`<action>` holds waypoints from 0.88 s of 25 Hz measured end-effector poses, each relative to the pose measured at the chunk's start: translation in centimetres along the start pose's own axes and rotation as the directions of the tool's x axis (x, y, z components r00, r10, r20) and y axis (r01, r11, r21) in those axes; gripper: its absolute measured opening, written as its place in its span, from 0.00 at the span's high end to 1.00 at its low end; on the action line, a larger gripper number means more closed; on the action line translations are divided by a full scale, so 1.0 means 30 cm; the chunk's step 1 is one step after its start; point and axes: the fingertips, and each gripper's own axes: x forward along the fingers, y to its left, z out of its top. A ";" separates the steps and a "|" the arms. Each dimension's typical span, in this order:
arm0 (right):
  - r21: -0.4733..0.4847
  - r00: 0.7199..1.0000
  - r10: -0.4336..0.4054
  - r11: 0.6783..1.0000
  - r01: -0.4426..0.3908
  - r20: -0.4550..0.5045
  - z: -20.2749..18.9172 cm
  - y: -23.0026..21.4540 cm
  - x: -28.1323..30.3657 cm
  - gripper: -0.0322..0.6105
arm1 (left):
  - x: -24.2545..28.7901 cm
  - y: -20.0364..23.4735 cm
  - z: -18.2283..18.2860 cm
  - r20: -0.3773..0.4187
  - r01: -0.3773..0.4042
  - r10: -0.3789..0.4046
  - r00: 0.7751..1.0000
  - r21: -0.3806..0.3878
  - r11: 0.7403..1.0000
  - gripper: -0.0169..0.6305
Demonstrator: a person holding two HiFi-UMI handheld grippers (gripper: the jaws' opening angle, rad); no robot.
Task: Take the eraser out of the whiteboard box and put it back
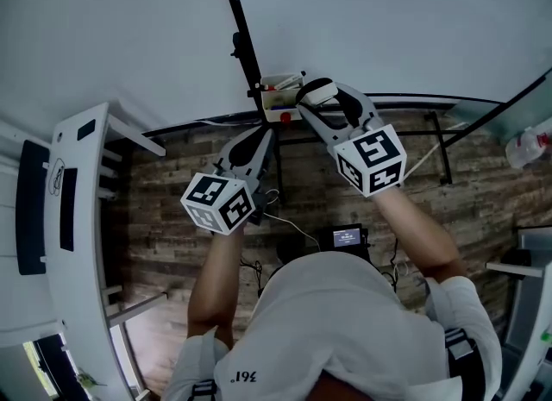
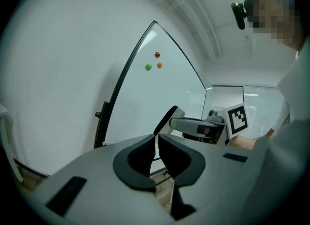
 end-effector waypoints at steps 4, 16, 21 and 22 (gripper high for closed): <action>0.014 1.000 -0.007 1.000 0.006 0.023 0.024 -0.002 -0.038 0.53 | -0.019 -0.014 -0.002 0.003 0.002 -0.002 1.000 -0.006 1.000 0.96; 0.044 0.996 -0.006 0.999 0.002 0.091 0.091 0.018 -0.135 0.53 | -0.081 -0.058 0.004 0.030 0.021 -0.020 0.999 -0.021 1.000 0.96; 0.052 0.991 0.013 0.998 -0.020 0.130 0.129 0.040 -0.183 0.53 | -0.109 -0.083 -0.006 0.034 0.035 -0.034 0.999 -0.034 0.999 0.96; 0.055 0.991 0.015 0.998 -0.023 0.133 0.132 0.045 -0.192 0.53 | -0.117 -0.087 -0.008 0.035 0.038 -0.036 0.999 -0.035 0.999 0.96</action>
